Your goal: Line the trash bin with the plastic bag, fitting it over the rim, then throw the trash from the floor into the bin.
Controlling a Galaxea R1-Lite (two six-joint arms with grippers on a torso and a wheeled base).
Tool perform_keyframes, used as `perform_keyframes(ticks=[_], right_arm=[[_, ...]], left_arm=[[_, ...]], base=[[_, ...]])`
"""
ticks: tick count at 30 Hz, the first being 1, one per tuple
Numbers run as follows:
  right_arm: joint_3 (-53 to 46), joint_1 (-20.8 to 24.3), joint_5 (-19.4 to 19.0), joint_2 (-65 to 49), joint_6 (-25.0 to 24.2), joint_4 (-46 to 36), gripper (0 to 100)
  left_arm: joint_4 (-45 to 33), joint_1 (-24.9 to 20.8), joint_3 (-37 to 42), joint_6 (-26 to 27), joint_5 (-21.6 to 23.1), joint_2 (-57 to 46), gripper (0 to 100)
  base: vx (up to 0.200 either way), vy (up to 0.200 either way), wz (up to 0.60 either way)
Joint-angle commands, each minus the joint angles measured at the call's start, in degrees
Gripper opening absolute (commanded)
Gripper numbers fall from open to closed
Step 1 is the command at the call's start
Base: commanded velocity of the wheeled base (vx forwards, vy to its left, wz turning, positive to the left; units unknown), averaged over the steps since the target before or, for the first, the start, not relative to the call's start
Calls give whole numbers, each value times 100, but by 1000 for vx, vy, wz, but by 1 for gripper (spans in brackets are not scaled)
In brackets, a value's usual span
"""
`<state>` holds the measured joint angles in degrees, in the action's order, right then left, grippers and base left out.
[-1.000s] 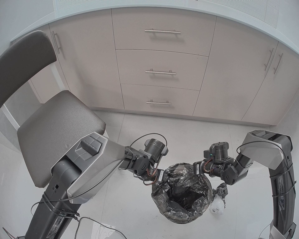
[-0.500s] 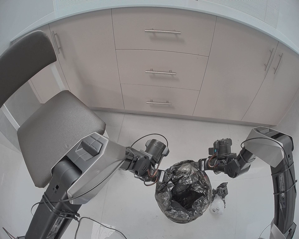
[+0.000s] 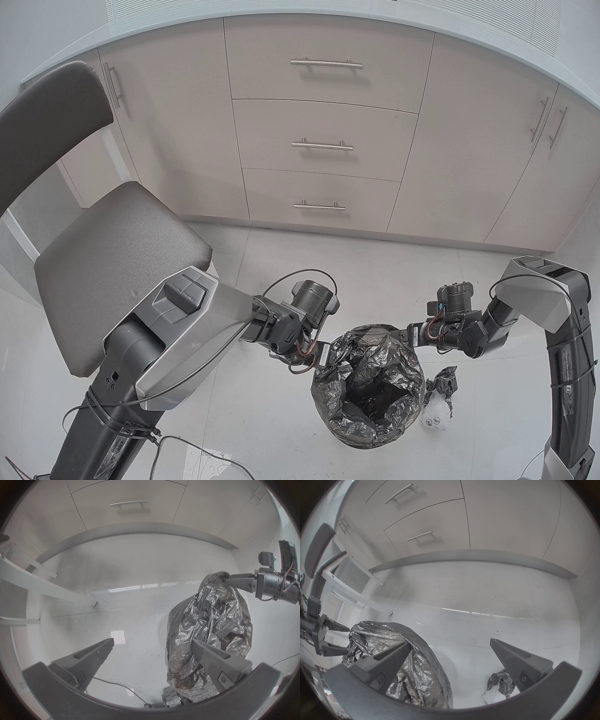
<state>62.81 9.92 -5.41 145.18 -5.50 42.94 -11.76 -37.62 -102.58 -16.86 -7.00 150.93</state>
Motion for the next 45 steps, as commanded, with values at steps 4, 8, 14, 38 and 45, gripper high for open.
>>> perform_keyframes(ticks=[4,8,14,38,45], right_arm=[[-366,-69,-92,-262,-83,57,100],[-1350,-34,-663,-956,-408,681,100],[-2308,-17,-1445,-1202,-944,1868,100],[-2422,-69,-1524,-895,-1428,2386,100],[-2440,-69,-1524,-807,-1428,2553,100]], left_arm=[[-1,0,10,-169,5,-29,100],[-45,-8,72,-459,41,-240,100],[-45,-140,344,-916,533,-600,100],[-54,-650,309,-318,-750,68,100],[-80,-571,160,-133,-1225,226,100]], base=[[0,0,0],[0,0,0],[0,0,0],[0,0,0],[0,0,0]])
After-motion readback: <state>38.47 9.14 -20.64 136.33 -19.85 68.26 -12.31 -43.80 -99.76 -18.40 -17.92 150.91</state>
